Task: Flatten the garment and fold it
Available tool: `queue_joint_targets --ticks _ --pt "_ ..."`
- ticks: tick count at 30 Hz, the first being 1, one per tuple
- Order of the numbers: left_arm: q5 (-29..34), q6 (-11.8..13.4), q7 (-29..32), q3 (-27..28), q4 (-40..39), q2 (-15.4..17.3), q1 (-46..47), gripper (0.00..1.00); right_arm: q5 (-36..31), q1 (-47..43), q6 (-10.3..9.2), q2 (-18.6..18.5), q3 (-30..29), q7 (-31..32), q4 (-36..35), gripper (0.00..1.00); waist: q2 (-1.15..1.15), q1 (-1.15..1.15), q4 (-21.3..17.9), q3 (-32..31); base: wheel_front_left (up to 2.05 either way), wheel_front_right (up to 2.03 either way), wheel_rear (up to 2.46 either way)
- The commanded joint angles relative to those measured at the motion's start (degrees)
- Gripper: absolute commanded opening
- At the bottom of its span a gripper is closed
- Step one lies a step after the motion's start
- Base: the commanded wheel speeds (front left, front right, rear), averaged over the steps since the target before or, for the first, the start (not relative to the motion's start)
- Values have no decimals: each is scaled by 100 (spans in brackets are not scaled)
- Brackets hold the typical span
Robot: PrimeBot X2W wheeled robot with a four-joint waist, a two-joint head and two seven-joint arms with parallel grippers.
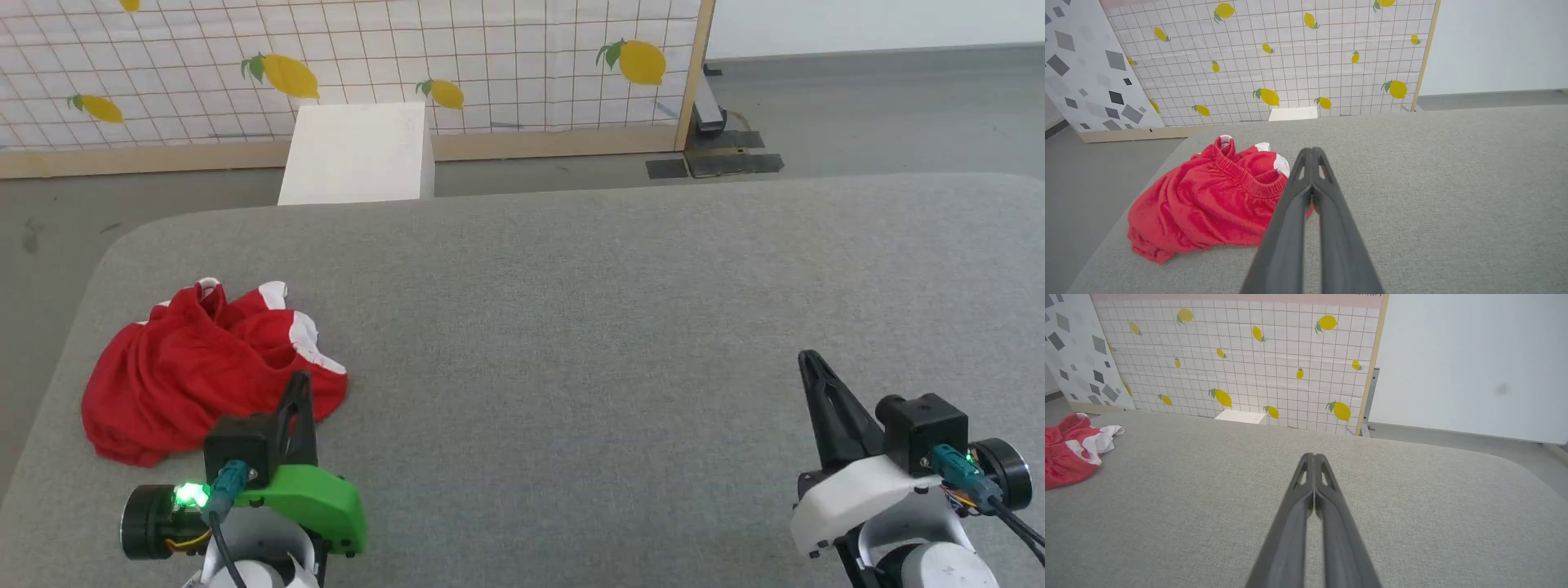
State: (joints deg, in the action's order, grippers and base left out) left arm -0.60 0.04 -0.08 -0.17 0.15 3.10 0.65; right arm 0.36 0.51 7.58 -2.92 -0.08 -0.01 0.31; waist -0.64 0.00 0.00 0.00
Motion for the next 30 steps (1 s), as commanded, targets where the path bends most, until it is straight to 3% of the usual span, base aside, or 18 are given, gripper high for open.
queue_joint_targets --ticks 1,20,21,30 --pt "60 -4 8 17 -15 -23 -65 0 -36 -51 -9 4 8 1 -31 0 64 0 0 0 0 0 0" --pt "60 -4 8 17 -15 -23 -65 0 -36 -51 -9 4 8 1 -31 0 64 0 0 0 0 0 0" --pt "0 0 0 -1 0 0 0 100 0 0 0 0 -1 0 0 100 0 0 0 0 0 0 0" --pt "-83 2 -71 -50 55 0 -22 100 80 -36 0 0 -21 -73 55 100 3 0 2 0 0 0 0"
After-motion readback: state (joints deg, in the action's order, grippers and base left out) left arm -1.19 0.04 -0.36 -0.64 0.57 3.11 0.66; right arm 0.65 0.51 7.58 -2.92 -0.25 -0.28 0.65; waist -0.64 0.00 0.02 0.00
